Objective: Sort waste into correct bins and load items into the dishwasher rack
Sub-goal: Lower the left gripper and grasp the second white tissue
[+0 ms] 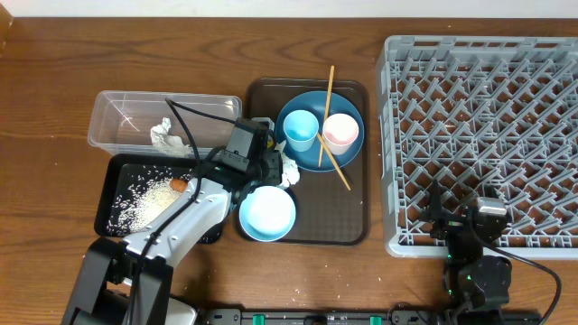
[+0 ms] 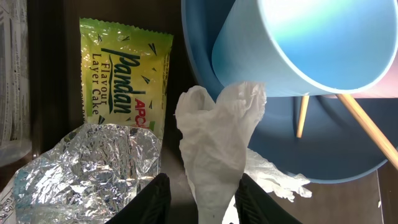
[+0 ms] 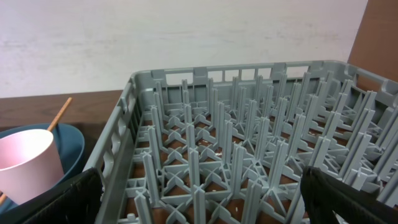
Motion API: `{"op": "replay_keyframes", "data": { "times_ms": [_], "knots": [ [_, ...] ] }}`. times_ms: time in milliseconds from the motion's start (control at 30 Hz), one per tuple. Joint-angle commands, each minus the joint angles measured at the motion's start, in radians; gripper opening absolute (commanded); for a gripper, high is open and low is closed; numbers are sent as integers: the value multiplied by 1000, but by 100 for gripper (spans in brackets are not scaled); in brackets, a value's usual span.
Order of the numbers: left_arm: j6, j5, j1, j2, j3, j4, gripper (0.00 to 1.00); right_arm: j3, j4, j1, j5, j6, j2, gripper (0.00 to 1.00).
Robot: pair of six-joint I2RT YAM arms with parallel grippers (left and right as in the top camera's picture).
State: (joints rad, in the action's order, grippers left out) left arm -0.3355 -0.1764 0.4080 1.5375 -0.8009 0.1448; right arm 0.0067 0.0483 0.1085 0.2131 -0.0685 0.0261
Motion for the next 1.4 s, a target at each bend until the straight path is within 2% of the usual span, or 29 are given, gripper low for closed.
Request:
{"op": "replay_keyframes", "data": {
  "times_ms": [0, 733, 933, 1133, 1367],
  "knots": [
    [10, 9, 4, 11, -5, -5, 34, -1, 5, 13, 0, -5, -1, 99],
    [10, 1, 4, 11, -5, -5, 33, -1, 5, 13, -1, -5, -1, 99],
    [10, 1, 4, 11, -5, -10, 47, -1, 5, 13, -1, -5, -1, 99],
    [10, -2, 4, 11, -5, -14, 51, -1, 5, 13, 0, -5, -1, 99],
    [10, -21, 4, 11, -5, -14, 51, -1, 5, 13, -1, -5, -1, 99]
  ]
}}
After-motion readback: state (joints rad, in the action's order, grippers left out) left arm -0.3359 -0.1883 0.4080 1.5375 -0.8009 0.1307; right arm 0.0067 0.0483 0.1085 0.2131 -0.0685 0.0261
